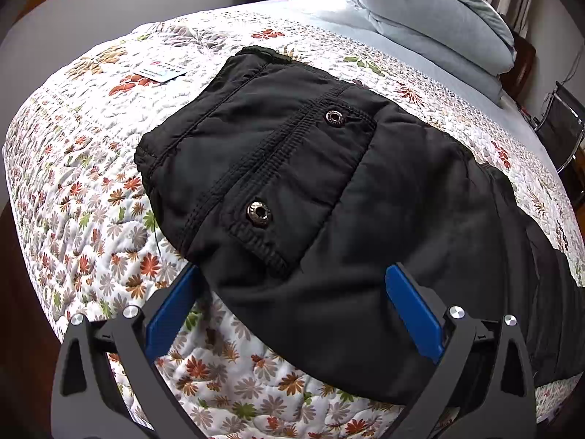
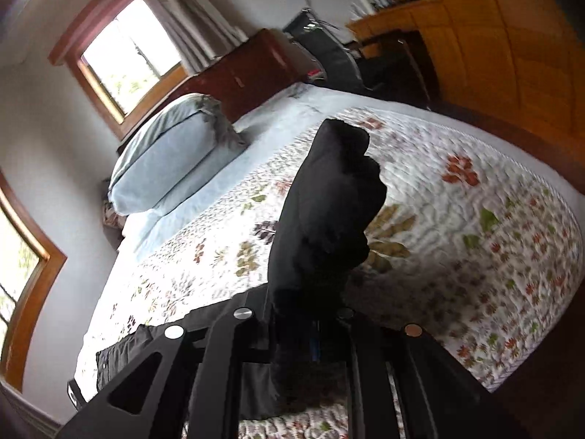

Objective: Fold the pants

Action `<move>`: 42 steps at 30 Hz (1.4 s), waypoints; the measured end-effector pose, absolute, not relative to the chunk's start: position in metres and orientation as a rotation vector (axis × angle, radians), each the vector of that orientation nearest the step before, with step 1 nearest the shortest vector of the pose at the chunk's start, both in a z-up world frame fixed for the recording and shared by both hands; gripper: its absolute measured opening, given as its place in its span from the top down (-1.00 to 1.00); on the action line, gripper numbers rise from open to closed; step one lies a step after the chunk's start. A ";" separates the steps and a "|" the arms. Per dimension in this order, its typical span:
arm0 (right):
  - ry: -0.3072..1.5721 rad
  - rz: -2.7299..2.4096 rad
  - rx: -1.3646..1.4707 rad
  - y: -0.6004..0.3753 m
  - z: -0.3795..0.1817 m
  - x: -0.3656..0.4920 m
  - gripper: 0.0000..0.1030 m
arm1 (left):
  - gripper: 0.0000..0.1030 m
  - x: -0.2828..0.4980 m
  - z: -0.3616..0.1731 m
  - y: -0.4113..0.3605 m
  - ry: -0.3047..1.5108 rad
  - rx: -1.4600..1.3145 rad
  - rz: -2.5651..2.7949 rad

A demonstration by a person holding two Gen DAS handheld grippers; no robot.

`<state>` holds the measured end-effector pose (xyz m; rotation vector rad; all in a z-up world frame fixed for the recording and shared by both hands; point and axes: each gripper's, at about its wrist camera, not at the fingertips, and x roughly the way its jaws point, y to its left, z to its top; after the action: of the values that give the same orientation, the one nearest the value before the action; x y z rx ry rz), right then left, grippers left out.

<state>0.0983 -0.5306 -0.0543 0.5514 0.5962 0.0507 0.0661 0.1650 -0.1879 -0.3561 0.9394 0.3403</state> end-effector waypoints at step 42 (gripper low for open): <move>0.893 0.375 -0.110 -0.282 -0.117 0.134 0.74 | -0.95 0.064 -0.188 0.171 0.942 -0.385 0.322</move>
<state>0.1340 -0.2823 -0.1168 -0.1103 0.8932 0.3753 0.0639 0.1708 -0.1882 -0.3855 0.9422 0.3217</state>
